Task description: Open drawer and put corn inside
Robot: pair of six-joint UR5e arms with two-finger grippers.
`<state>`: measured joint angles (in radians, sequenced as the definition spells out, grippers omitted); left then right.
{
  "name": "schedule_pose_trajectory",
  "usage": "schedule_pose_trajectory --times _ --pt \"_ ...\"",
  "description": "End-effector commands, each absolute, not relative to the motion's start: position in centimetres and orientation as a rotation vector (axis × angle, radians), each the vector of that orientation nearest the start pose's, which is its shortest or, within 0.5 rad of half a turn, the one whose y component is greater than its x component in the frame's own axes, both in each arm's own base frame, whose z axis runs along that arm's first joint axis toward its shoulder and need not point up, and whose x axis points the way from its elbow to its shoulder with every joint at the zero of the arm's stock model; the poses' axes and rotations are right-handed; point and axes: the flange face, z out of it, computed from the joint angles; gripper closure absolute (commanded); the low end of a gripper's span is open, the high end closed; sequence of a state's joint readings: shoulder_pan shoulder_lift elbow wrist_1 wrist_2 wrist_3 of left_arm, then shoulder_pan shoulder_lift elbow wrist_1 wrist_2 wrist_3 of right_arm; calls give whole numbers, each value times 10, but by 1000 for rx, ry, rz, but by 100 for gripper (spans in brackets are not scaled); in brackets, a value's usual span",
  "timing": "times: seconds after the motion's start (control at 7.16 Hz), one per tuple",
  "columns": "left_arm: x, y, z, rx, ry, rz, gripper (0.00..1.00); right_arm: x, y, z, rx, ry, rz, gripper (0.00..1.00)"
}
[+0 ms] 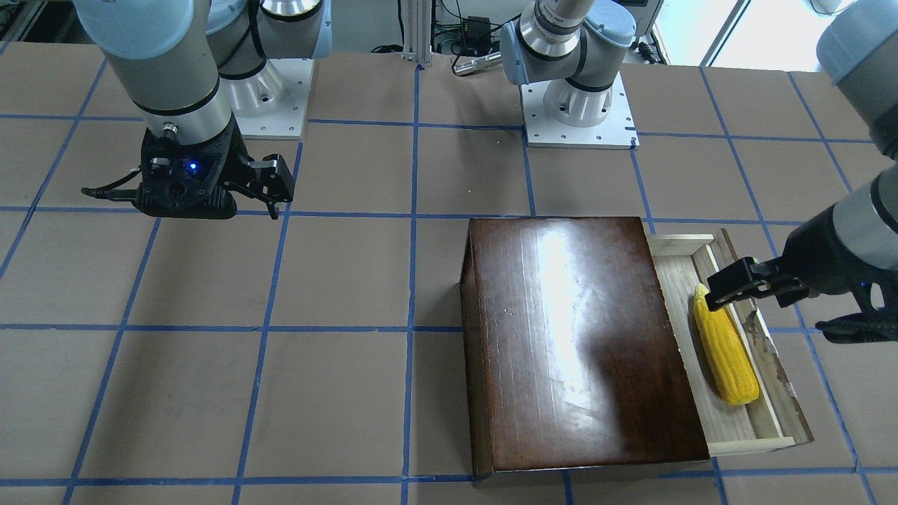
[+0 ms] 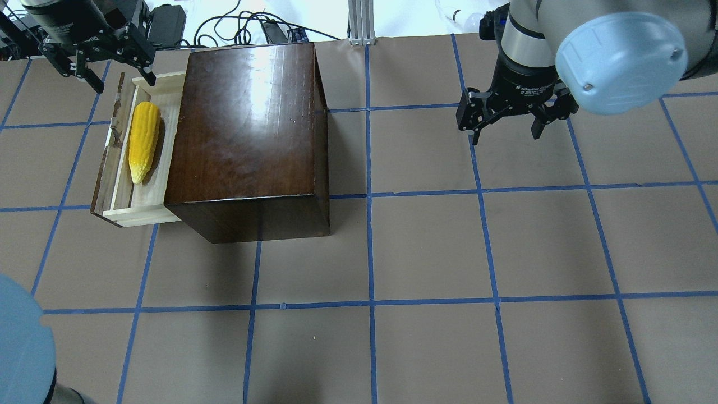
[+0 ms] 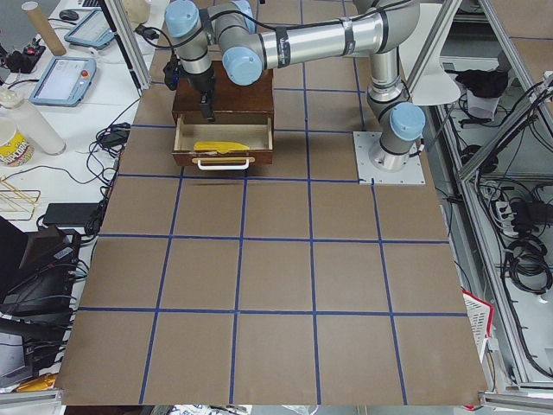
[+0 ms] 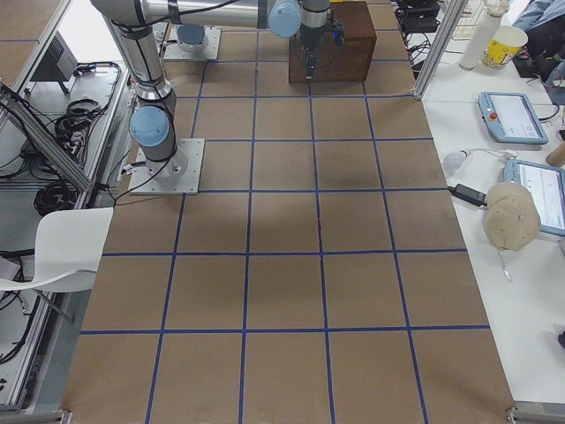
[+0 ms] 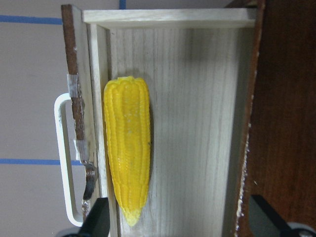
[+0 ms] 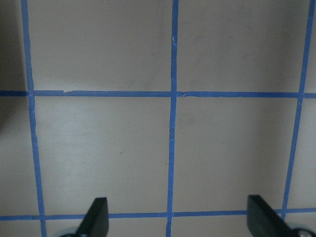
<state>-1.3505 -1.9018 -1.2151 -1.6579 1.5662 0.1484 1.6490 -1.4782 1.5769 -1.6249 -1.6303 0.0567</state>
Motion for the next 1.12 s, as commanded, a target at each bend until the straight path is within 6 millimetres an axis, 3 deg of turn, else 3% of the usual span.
schedule_pose_trajectory --times 0.0,0.28,0.42,0.56,0.84,0.98 --pt "-72 -618 486 -9 3123 70 0 168 -513 443 -36 3200 67 0" --pt "-125 -595 489 1 3126 72 0 168 -514 443 -36 3200 65 0" --pt "-132 -582 478 -23 3125 110 0 168 -514 443 -36 3200 65 0" --pt "-135 -566 482 -91 3135 103 0 168 -513 443 -36 3200 67 0" --pt "-134 -536 472 -79 3129 153 0 168 -513 443 -37 3202 67 0" --pt "-135 -522 477 -76 3130 123 0 168 -513 443 -37 3202 67 0"
